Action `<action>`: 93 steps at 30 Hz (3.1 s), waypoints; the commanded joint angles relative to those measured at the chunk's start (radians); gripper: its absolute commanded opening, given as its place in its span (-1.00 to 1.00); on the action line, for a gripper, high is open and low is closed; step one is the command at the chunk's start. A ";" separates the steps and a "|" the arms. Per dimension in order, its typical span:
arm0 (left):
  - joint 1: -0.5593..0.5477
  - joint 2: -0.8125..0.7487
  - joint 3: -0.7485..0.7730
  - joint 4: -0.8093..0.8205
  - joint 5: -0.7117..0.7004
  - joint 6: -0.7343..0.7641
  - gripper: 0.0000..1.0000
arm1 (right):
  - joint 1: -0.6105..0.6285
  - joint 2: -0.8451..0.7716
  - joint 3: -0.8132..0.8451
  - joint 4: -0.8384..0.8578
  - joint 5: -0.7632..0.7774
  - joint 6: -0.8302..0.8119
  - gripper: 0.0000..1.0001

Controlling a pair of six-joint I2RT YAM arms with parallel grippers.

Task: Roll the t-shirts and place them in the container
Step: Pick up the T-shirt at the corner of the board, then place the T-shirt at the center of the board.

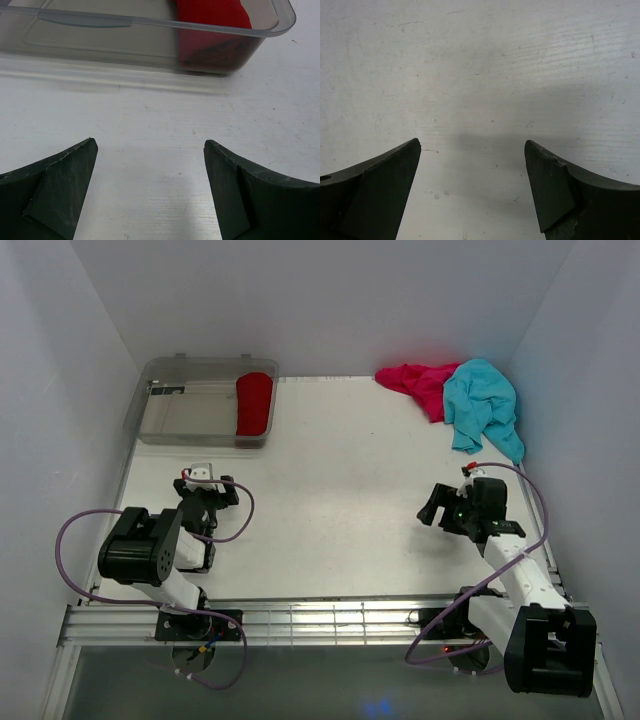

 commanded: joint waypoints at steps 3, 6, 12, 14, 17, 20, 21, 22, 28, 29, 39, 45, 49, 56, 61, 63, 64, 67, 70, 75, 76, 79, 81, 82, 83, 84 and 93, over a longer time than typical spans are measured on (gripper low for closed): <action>0.002 -0.010 0.011 0.023 0.011 0.001 0.96 | 0.000 -0.036 -0.006 0.028 0.029 0.009 0.80; 0.002 -0.010 0.011 0.023 0.009 0.001 0.96 | 0.000 -0.035 0.015 0.000 0.121 0.050 0.80; 0.002 -0.008 0.013 0.022 0.009 0.001 0.96 | 0.000 -0.010 0.158 -0.116 0.300 0.095 0.80; 0.002 -0.010 0.014 0.017 0.012 0.001 0.96 | 0.000 -0.004 0.199 -0.095 0.294 0.080 0.80; 0.003 -0.011 0.020 0.002 0.026 -0.002 0.96 | -0.005 0.126 0.326 -0.017 0.314 0.024 0.80; 0.011 -0.060 0.017 -0.068 0.235 0.073 0.93 | -0.017 0.350 0.630 -0.084 0.336 -0.016 0.93; 0.012 -0.095 0.064 -0.140 0.245 0.073 0.96 | -0.019 0.531 0.725 -0.118 0.345 -0.028 0.68; 0.012 -0.152 0.107 -0.314 0.249 0.076 0.96 | -0.025 0.623 0.916 -0.161 0.387 -0.036 0.26; 0.012 -0.289 0.422 -0.874 0.305 0.188 0.96 | -0.062 1.177 1.412 -0.392 0.529 -0.053 0.77; 0.012 -0.298 0.468 -0.970 0.316 0.200 0.96 | -0.069 1.256 1.512 -0.406 0.524 -0.046 0.84; 0.028 -0.237 0.875 -1.670 0.310 0.291 0.92 | -0.106 1.475 1.675 -0.387 0.480 -0.091 0.57; 0.029 -0.107 0.984 -1.765 0.321 0.313 0.34 | -0.106 1.447 1.671 -0.359 0.428 -0.122 -0.85; 0.028 -0.047 0.990 -1.776 0.390 0.310 0.16 | -0.105 1.290 1.571 -0.299 0.422 -0.102 -0.85; 0.029 -0.039 1.002 -1.779 0.417 0.296 0.21 | -0.028 0.966 1.523 -0.236 0.457 -0.115 -0.84; 0.028 -0.096 0.993 -1.796 0.446 0.311 0.30 | 0.107 0.816 1.560 -0.224 0.505 -0.187 -0.85; 0.029 -0.114 1.007 -1.811 0.475 0.314 0.34 | 0.156 0.727 1.562 -0.199 0.462 -0.214 -0.85; 0.029 -0.132 1.013 -1.831 0.492 0.314 0.35 | 0.167 0.696 1.562 -0.184 0.392 -0.217 -0.85; 0.029 -0.166 1.054 -1.869 0.567 0.311 0.45 | 0.230 0.570 1.562 -0.101 0.267 -0.209 -0.85; 0.029 -0.188 1.102 -1.900 0.583 0.294 0.55 | 0.306 0.469 1.574 -0.005 0.073 -0.194 -0.85; 0.031 -0.238 1.172 -1.955 0.534 0.280 0.70 | 0.429 0.363 1.605 0.210 -0.155 -0.119 -0.85; 0.031 -0.249 1.182 -1.960 0.531 0.279 0.75 | 0.432 0.361 1.620 0.216 -0.163 -0.070 -0.84; 0.031 -0.287 1.189 -1.966 0.531 0.271 0.86 | 0.432 0.361 1.634 0.290 -0.152 -0.020 -0.85; 0.032 -0.300 1.200 -1.975 0.528 0.262 0.93 | 0.432 0.360 1.567 0.296 -0.123 0.018 -0.85; 0.032 -0.300 1.208 -1.992 0.528 0.257 0.95 | 0.434 0.357 1.530 0.279 -0.079 0.029 -0.85; 0.032 -0.298 1.224 -2.003 0.526 0.253 0.95 | 0.432 0.347 1.487 0.261 -0.050 0.056 -0.85; 0.034 -0.294 1.234 -2.011 0.522 0.250 0.95 | 0.434 0.340 1.436 0.243 -0.019 0.073 -0.85; 0.035 -0.203 1.228 -2.028 0.405 0.280 0.88 | 0.422 0.193 0.407 0.140 0.179 0.277 -0.71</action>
